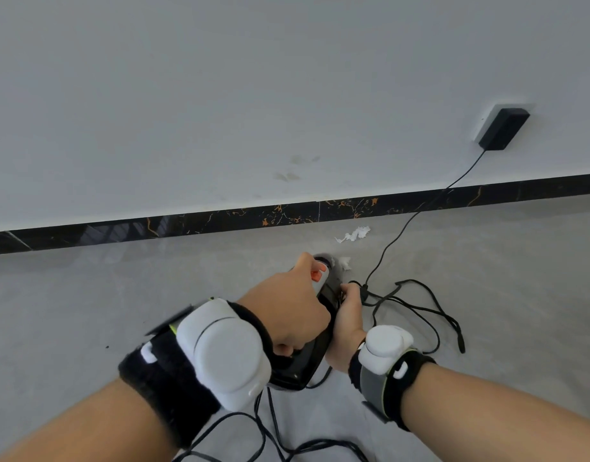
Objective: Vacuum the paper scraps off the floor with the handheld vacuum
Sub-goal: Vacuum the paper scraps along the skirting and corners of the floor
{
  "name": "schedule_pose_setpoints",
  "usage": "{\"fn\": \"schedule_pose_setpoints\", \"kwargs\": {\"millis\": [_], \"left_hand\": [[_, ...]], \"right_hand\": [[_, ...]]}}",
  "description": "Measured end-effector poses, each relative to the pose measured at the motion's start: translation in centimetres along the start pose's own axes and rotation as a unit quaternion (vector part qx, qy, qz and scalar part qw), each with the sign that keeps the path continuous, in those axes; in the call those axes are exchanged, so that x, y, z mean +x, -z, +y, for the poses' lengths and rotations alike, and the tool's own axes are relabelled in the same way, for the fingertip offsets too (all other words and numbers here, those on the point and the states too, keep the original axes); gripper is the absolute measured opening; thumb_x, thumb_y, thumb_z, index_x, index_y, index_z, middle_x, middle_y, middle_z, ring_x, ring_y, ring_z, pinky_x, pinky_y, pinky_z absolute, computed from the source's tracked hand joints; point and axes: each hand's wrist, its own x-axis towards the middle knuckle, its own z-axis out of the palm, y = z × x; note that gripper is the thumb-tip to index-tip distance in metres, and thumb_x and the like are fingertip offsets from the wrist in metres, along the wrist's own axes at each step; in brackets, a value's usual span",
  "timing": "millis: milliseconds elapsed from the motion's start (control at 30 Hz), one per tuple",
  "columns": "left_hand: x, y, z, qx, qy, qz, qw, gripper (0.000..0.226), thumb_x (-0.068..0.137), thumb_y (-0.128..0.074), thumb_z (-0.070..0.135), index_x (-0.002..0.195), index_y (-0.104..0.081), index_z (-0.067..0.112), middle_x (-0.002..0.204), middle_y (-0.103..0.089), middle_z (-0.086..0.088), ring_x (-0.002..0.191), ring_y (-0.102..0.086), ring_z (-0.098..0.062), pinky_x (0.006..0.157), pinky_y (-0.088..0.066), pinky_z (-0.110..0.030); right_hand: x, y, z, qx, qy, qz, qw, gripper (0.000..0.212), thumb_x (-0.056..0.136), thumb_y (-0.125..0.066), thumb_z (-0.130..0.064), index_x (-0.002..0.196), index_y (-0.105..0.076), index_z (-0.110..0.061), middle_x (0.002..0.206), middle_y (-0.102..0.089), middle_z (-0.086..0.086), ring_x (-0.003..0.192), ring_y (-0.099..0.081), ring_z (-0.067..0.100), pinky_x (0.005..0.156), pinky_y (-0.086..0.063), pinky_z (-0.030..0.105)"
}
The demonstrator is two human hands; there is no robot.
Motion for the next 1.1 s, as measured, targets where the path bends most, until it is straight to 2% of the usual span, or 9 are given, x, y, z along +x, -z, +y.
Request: {"fn": "schedule_pose_setpoints", "kwargs": {"millis": [67, 133, 200, 433, 533, 767, 900, 967, 1100], "left_hand": [[0.8, 0.1, 0.3, 0.000, 0.001, 0.002, 1.000, 0.050, 0.090, -0.048, 0.009, 0.128, -0.028, 0.035, 0.058, -0.055, -0.008, 0.034, -0.044, -0.016, 0.036, -0.044, -0.024], [1.7, 0.3, 0.5, -0.002, 0.001, 0.006, 1.000, 0.049, 0.092, -0.048, 0.010, 0.128, -0.028, 0.035, 0.059, -0.055, -0.008, 0.035, -0.045, -0.016, 0.037, -0.044, -0.024], [2.8, 0.3, 0.7, 0.004, -0.005, 0.014, 1.000, 0.050, 0.092, -0.049, 0.010, 0.130, -0.027, 0.034, 0.062, -0.055, -0.008, 0.035, -0.045, -0.016, 0.037, -0.044, -0.024], [5.4, 0.2, 1.4, 0.033, -0.026, 0.038, 0.998, 0.053, 0.091, -0.049, 0.010, 0.135, -0.027, 0.029, 0.065, -0.055, -0.008, 0.042, -0.048, -0.018, 0.040, -0.043, -0.024], [5.9, 0.1, 1.5, 0.039, -0.034, 0.038, 0.998, 0.054, 0.091, -0.049, 0.010, 0.136, -0.027, 0.028, 0.066, -0.053, -0.006, 0.046, -0.048, -0.018, 0.041, -0.041, -0.024], [3.6, 0.0, 0.5, 0.057, -0.031, 0.033, 0.997, 0.053, 0.092, -0.051, 0.013, 0.136, -0.028, 0.032, 0.070, -0.052, -0.003, 0.045, -0.049, -0.018, 0.038, -0.047, -0.024], [1.5, 0.1, -0.5, 0.075, -0.025, 0.022, 0.997, 0.056, 0.093, -0.053, 0.016, 0.138, -0.027, 0.037, 0.076, -0.054, -0.003, 0.050, -0.053, -0.017, 0.038, -0.050, -0.025], [0.4, 0.1, -0.8, 0.077, -0.022, 0.013, 0.997, 0.057, 0.093, -0.053, 0.016, 0.138, -0.025, 0.039, 0.077, -0.055, -0.004, 0.048, -0.054, -0.016, 0.036, -0.050, -0.023], [-0.5, 0.1, -1.0, 0.082, -0.019, 0.009, 0.996, 0.058, 0.093, -0.053, 0.016, 0.138, -0.024, 0.039, 0.078, -0.055, -0.004, 0.046, -0.053, -0.014, 0.035, -0.046, -0.020]], "right_hand": [[0.5, -0.1, -0.6, -0.017, -0.001, 0.013, 1.000, 0.077, 0.062, -0.061, -0.057, 0.122, -0.074, -0.010, 0.120, -0.074, 0.020, 0.111, -0.071, 0.039, 0.097, -0.055, 0.046], [1.1, -0.2, -1.2, -0.036, 0.007, 0.025, 0.999, 0.080, 0.056, -0.062, -0.060, 0.120, -0.076, -0.015, 0.125, -0.073, 0.020, 0.115, -0.070, 0.039, 0.108, -0.049, 0.055], [2.0, -0.5, -1.9, -0.045, 0.009, 0.037, 0.998, 0.079, 0.056, -0.064, -0.062, 0.120, -0.076, -0.017, 0.125, -0.073, 0.018, 0.115, -0.070, 0.038, 0.107, -0.048, 0.058], [3.2, -1.3, -4.2, -0.029, -0.009, 0.049, 0.998, 0.079, 0.059, -0.065, -0.060, 0.126, -0.073, -0.019, 0.130, -0.071, 0.013, 0.120, -0.068, 0.035, 0.092, -0.054, 0.044], [3.4, -1.3, -4.4, -0.014, -0.004, 0.042, 0.999, 0.077, 0.064, -0.064, -0.057, 0.129, -0.072, -0.017, 0.121, -0.074, 0.012, 0.116, -0.070, 0.034, 0.088, -0.053, 0.041], [2.7, -0.6, -2.5, -0.001, 0.005, 0.017, 1.000, 0.083, 0.058, -0.063, -0.050, 0.131, -0.068, -0.011, 0.134, -0.067, 0.019, 0.121, -0.067, 0.039, 0.103, -0.050, 0.051], [1.8, -0.3, -0.9, 0.033, -0.004, 0.006, 0.999, 0.060, 0.058, -0.063, -0.045, 0.110, -0.070, -0.015, 0.109, -0.067, 0.018, 0.098, -0.066, 0.034, 0.089, -0.052, 0.044], [1.4, -0.3, -0.1, 0.027, -0.015, 0.003, 1.000, 0.058, 0.053, -0.062, -0.046, 0.104, -0.064, -0.018, 0.104, -0.061, 0.015, 0.096, -0.062, 0.032, 0.084, -0.049, 0.042], [1.1, -0.4, 0.9, 0.025, -0.019, 0.020, 0.999, 0.045, 0.065, -0.054, -0.045, 0.100, -0.064, -0.017, 0.099, -0.063, 0.015, 0.091, -0.063, 0.031, 0.078, -0.049, 0.039]]}}
